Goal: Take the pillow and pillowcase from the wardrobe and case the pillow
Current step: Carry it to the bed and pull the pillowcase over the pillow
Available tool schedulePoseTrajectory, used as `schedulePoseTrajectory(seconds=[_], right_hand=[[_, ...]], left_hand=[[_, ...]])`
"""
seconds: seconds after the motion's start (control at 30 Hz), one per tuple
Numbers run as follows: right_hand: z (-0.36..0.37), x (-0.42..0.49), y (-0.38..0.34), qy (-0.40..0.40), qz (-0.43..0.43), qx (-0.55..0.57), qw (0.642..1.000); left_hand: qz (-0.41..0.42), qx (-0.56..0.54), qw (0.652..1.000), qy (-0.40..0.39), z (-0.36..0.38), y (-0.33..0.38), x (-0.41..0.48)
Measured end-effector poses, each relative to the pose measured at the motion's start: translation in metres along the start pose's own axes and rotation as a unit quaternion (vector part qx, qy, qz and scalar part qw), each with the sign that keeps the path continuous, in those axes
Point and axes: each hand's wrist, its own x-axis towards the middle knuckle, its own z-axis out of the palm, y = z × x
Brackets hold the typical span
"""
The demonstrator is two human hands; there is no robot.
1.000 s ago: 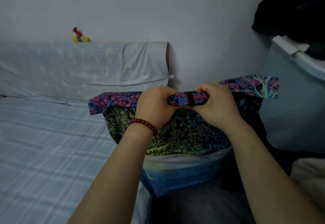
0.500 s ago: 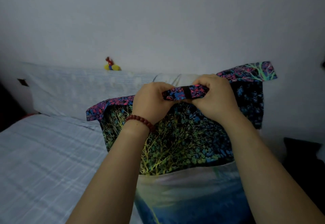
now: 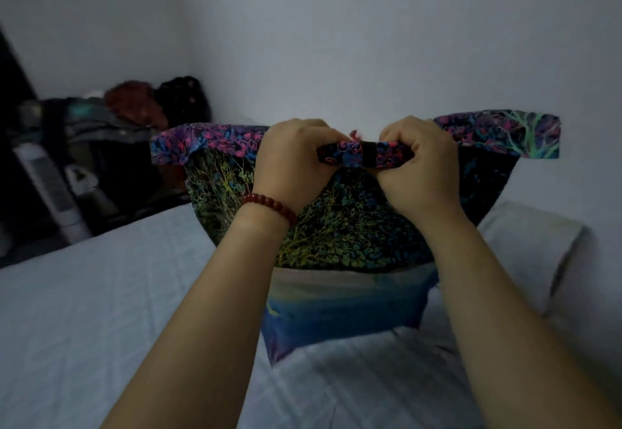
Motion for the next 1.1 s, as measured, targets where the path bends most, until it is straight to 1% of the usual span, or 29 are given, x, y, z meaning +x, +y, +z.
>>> schedulePoseTrajectory(seconds=[0.1,0.2,0.27,0.37,0.5,0.6,0.7,0.77,0.83,0.97,1.1], right_hand=[[0.022,-0.024,0.019,-0.076,0.039,0.063,0.994],[0.036,-0.062,0.041,-0.18,0.088,0.102,0.974],[0.038,-0.088,0.057,-0.231,0.113,0.116,0.959],[0.035,-0.123,0.076,-0.302,0.14,0.124,0.935],[0.026,-0.156,0.095,-0.382,0.161,0.124,0.902],[0.017,-0.179,0.107,-0.48,0.177,0.111,0.852],[0.008,-0.2,0.115,-0.573,0.183,0.095,0.793],[0.002,-0.213,0.117,-0.602,0.181,0.088,0.773],[-0.004,-0.225,0.118,-0.625,0.173,0.074,0.757],[-0.016,-0.245,0.117,-0.688,0.149,0.059,0.707],[-0.025,-0.259,0.118,-0.74,0.141,0.045,0.656]], left_hand=[[-0.055,0.06,0.996,-0.018,0.013,-0.01,-0.03],[-0.138,0.101,0.984,-0.058,0.038,-0.011,-0.072],[-0.197,0.121,0.969,-0.093,0.056,-0.005,-0.098],[-0.287,0.132,0.938,-0.141,0.079,0.01,-0.13],[-0.401,0.1,0.891,-0.189,0.099,0.028,-0.16],[-0.463,0.079,0.847,-0.251,0.112,0.042,-0.186],[-0.502,0.051,0.812,-0.293,0.125,0.055,-0.212],[-0.518,0.033,0.8,-0.3,0.132,0.061,-0.225],[-0.529,0.013,0.794,-0.299,0.136,0.065,-0.236],[-0.548,0.004,0.782,-0.297,0.142,0.074,-0.253],[-0.549,-0.016,0.786,-0.284,0.145,0.08,-0.258]])
